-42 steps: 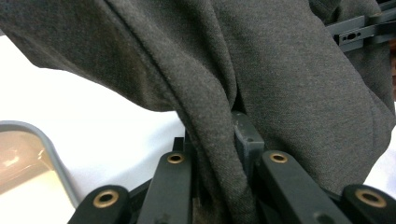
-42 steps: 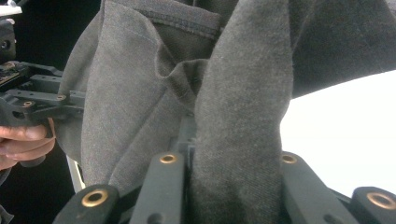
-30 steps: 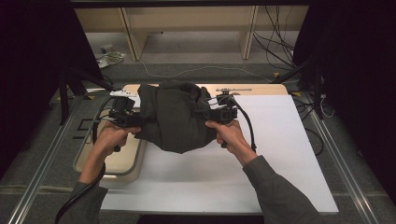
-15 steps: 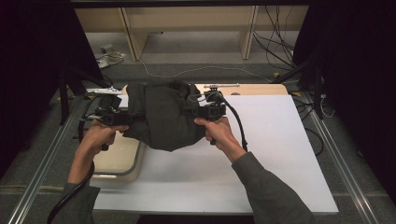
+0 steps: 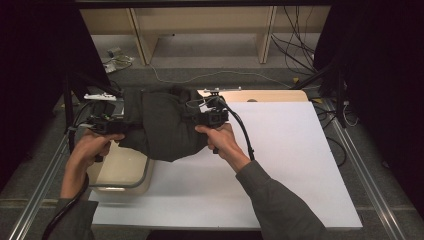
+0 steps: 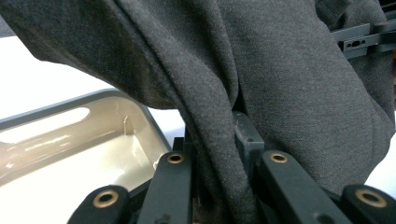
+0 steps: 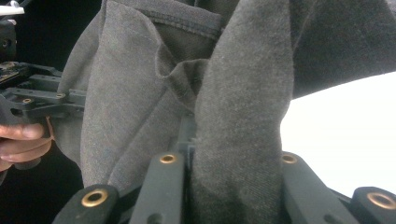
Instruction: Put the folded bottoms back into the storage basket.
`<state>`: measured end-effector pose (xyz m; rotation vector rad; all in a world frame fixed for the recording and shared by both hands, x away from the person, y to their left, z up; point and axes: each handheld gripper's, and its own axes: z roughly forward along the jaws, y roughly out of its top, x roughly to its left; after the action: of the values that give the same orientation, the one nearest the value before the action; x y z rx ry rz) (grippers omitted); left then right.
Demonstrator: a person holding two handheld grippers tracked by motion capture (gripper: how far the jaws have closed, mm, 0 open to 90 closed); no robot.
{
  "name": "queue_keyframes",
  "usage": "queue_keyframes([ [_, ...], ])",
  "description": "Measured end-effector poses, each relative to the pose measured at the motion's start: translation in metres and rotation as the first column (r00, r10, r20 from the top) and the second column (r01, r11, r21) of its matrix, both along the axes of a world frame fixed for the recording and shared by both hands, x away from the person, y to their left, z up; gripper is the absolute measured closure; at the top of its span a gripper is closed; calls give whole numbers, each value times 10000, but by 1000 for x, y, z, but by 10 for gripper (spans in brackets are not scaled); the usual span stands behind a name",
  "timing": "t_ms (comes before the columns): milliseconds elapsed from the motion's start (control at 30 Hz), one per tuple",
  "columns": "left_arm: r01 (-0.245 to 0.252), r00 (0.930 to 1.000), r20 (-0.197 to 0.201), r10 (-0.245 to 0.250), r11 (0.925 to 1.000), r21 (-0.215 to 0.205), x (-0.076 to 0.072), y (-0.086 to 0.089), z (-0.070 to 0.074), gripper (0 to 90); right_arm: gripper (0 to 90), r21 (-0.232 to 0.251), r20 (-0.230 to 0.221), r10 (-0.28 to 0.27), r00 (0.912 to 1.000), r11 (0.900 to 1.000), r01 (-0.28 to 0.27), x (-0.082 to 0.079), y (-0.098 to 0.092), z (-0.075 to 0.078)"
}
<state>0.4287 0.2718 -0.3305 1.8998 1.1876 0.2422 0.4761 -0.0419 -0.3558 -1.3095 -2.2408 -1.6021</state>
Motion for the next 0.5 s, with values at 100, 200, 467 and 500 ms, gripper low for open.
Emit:
queue_keyframes([
  [100,-65,10000,-42,65,10000,46,-1,6,1,790,751,10,-94,15,10000,10000,-15,0,6,-1],
  [200,-182,9998,-18,182,9998,5,-2,12,1,789,751,24,-81,62,9999,10000,-62,0,13,-1],
  [467,-650,9976,-231,646,9977,-196,-3,35,-4,789,751,-250,-36,264,9996,9993,-265,2,38,2],
  [500,-671,9974,-280,665,9976,-180,-4,39,-4,789,751,-261,-43,264,9996,9993,-265,2,42,2],
])
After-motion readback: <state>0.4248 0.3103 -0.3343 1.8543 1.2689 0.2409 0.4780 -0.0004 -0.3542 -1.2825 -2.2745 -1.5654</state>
